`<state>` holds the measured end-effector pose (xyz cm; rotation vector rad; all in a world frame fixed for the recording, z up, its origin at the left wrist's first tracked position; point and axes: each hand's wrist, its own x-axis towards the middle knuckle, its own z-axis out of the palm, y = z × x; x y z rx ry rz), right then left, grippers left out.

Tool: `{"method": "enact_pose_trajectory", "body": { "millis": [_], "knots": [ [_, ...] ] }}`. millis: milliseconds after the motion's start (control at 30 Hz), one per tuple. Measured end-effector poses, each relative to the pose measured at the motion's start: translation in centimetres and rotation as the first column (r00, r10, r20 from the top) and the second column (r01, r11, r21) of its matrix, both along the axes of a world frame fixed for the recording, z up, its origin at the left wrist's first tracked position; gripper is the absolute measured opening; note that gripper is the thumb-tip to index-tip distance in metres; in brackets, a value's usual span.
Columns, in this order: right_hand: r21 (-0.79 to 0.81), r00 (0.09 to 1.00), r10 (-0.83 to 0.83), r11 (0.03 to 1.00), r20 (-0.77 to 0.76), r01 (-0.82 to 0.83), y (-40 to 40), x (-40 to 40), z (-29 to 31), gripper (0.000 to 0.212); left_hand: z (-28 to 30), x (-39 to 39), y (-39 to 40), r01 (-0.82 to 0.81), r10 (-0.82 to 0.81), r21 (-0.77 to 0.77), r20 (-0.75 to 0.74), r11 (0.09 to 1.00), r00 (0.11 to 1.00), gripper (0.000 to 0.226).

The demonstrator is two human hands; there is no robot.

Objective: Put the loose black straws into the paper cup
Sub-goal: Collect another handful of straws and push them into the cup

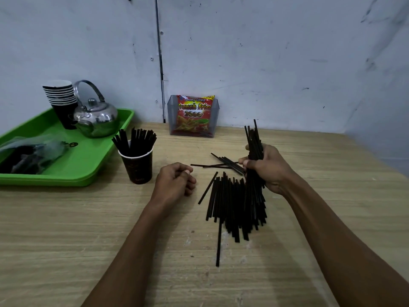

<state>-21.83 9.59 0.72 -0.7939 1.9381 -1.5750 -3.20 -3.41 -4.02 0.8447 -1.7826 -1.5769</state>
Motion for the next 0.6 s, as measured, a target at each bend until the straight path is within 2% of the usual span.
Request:
{"method": "enact_pose_trajectory", "body": {
  "millis": [100, 233, 433, 500, 600],
  "knots": [
    [-0.027, 1.0, 0.031, 0.999, 0.008, -0.03, 0.1, -0.1, 0.0, 0.034, 0.3, -0.2, 0.4, -0.021, 0.02, -0.055, -0.019, 0.998, 1.0, 0.019],
    [-0.12, 0.999, 0.035, 0.992, -0.003, -0.035, 0.3, -0.3, 0.0, 0.036, 1.3, -0.8, 2.1, -0.045, 0.036, -0.241, -0.042, 0.969, 0.998, 0.017],
    [-0.239, 0.96, -0.05, 0.971, -0.274, -0.018, 0.6, 0.3, 1.6, 0.042, 2.3, -1.7, 4.9, 0.003, -0.047, -0.279, -0.153, 0.96, 0.987, 0.015],
    [-0.28, 0.946, -0.066, 0.96, -0.319, -0.027, 0.4, 0.9, 2.4, 0.044, 2.5, -2.0, 5.8, 0.081, -0.118, -0.313, -0.1, 0.946, 0.988, 0.018],
    [-0.342, 0.946, -0.077, 0.939, -0.316, -0.037, 0.2, 1.6, 3.0, 0.043, 2.7, -3.1, 7.4, 0.258, -0.241, -0.375, 0.093, 0.89, 0.966, 0.053]
  ]
}}
